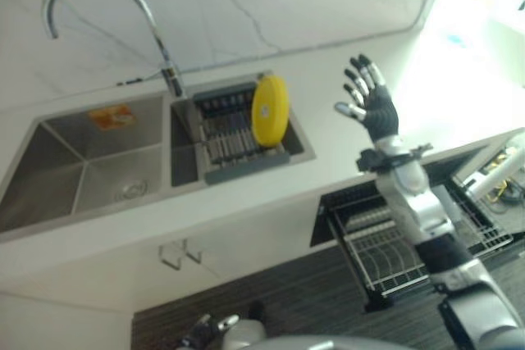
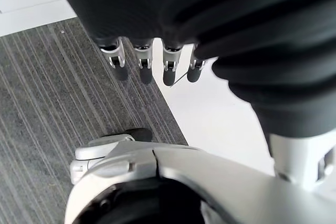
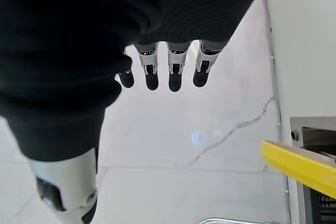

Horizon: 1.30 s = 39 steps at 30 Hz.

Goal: Place the dishes in the dishwasher.

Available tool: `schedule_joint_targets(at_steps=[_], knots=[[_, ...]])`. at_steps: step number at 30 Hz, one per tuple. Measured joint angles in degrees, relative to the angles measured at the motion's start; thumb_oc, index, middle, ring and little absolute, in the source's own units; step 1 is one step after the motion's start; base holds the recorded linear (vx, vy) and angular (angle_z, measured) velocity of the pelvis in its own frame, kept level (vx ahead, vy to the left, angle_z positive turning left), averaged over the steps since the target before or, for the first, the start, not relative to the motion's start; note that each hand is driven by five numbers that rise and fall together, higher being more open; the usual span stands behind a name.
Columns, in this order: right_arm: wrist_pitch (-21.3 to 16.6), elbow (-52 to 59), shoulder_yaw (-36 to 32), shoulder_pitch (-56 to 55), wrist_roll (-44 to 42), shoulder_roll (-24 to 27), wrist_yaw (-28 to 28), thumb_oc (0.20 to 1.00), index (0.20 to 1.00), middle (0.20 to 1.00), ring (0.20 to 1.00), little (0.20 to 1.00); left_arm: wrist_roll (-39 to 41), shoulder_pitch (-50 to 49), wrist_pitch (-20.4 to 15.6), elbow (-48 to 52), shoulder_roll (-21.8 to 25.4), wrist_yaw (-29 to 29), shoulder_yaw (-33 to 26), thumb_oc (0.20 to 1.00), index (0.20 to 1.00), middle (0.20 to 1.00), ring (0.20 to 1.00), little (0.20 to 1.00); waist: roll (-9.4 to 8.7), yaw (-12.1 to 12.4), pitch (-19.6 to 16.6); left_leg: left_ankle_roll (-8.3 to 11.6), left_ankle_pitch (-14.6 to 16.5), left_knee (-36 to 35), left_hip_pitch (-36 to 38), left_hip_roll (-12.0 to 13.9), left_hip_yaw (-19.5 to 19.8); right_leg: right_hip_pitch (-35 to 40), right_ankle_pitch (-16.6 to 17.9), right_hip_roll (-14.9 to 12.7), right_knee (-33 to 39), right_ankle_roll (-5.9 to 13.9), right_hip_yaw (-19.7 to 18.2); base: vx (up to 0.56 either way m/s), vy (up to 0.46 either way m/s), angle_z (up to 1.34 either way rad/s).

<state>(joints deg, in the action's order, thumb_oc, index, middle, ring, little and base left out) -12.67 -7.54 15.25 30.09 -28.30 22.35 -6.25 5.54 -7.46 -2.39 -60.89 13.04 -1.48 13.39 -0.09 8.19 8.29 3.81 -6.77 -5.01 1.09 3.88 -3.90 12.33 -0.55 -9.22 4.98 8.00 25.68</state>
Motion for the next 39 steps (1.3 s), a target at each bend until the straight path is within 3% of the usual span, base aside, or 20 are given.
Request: schedule_joint_targets(at_steps=[11,16,18,26,39], knots=[[3.6,-10.3,-1.0,10.9,-3.4,0.5,-1.8,1.0,1.0,1.0,1.0,1.0,-0.5,1.8,-0.1,0.0,1.5,2.4,0.2,1.0,1.0,1.0,1.0,1.0,-0.53,3.9,4.1,-0.72,0.0,0.0,-0.8,-1.6,2.8,1.4,-0.4,-0.9,0.0,0.1,3.1,0.08,0.055,0.16],[3.6,-14.0,-2.9,13.5,-4.4,0.7,-3.0,1.0,1.0,1.0,1.0,1.0,0.0,1.9,0.1,-0.9,2.5,4.8,0.2,1.0,1.0,1.0,1.0,1.0,0.34,5.3,6.5,-1.16,0.4,2.4,-2.5,-2.6,3.9,1.3,-0.4,-1.5,-0.2,0.05,3.6,0.06,0.049,0.14],[3.6,-15.9,-3.1,14.8,-4.5,1.6,-3.5,1.0,1.0,1.0,1.0,1.0,0.2,2.4,0.1,-0.4,2.4,4.9,0.7,1.0,1.0,1.0,1.0,1.0,1.08,5.2,7.3,-1.45,1.4,5.1,-4.2,-2.8,4.8,1.0,-1.1,-1.6,-0.9,-0.71,4.2,0.02,0.022,0.21],[3.6,-17.1,-4.7,16.6,-5.6,2.7,-4.6,1.0,1.0,1.0,1.0,1.0,0.6,3.4,0.6,0.1,2.5,6.7,1.9,1.0,1.0,1.0,1.0,1.0,3.63,6.2,10.7,-1.68,1.3,7.2,-7.7,-3.2,6.4,-1.8,-1.7,-2.3,-3.6,-0.26,4.9,0.0,0.001,0.11],[4.6,-19.0,-4.6,16.6,-5.6,2.4,-4.7,1.0,1.0,1.0,1.0,1.0,0.8,3.4,0.8,-0.2,2.5,6.7,2.2,1.0,1.0,1.0,1.0,1.0,3.75,6.2,10.7,-1.7,1.3,7.2,-7.0,-3.0,6.2,-1.6,-1.7,-2.3,-4.2,-0.19,4.5,0.0,0.0,0.0]])
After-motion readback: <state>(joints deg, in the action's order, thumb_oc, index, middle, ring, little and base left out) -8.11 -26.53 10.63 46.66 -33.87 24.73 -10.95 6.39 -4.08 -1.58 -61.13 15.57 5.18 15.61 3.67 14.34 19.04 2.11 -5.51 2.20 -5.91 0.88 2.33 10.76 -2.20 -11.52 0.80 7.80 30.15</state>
